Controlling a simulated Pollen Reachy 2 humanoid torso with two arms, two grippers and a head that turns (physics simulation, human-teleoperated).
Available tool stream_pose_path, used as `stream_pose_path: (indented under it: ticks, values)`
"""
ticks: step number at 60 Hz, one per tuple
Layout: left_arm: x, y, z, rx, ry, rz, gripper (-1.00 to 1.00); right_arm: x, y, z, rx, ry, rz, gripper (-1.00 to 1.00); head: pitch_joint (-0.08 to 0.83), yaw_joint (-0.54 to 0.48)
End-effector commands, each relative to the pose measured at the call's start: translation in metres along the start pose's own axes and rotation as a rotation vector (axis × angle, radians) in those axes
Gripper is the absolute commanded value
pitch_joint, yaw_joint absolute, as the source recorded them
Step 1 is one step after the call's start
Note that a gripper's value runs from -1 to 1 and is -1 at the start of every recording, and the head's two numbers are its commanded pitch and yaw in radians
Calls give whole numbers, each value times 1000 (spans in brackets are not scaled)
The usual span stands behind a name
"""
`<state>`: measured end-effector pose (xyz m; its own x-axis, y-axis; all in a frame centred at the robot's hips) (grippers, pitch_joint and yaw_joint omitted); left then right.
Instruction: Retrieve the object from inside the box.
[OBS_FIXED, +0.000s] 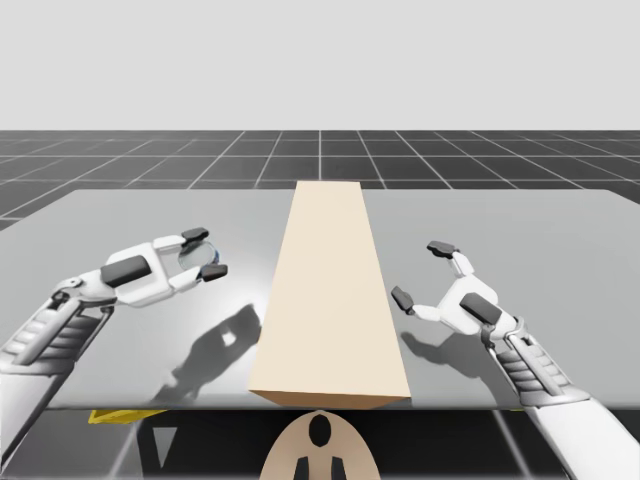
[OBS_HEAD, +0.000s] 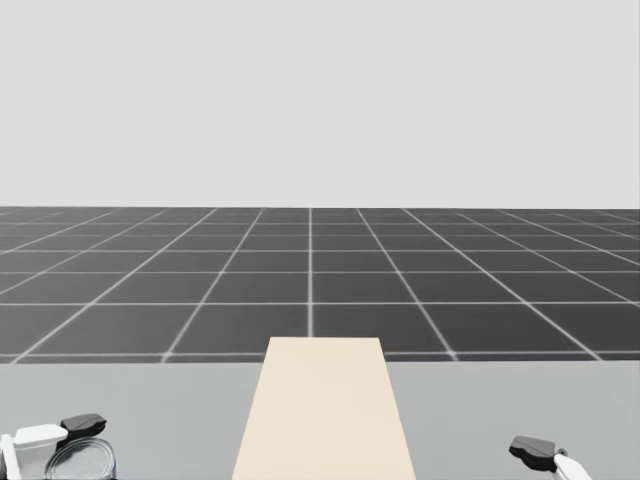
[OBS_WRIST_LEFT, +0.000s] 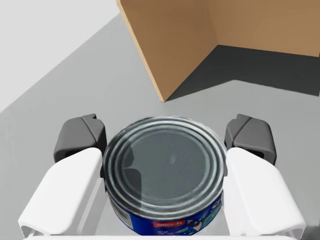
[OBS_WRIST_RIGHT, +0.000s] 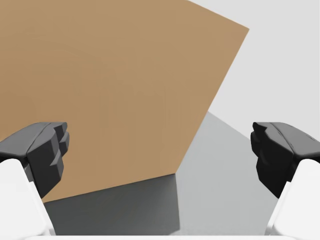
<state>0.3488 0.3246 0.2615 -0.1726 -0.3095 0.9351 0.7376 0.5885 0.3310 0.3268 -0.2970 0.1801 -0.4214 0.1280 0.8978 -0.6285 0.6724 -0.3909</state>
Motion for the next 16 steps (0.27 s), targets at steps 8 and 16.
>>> stream_pose_path:
  ticks: [8, 16]
  values:
    - [91, 20, 17, 83, -93, -178, 1000, -3, 2, 2, 13, 11, 40, -1000, 46, -22]
    - [128, 20, 20, 139, -155, -242, 1000, -6, 4, 2, 9, 37, 72, -1000, 47, -20]
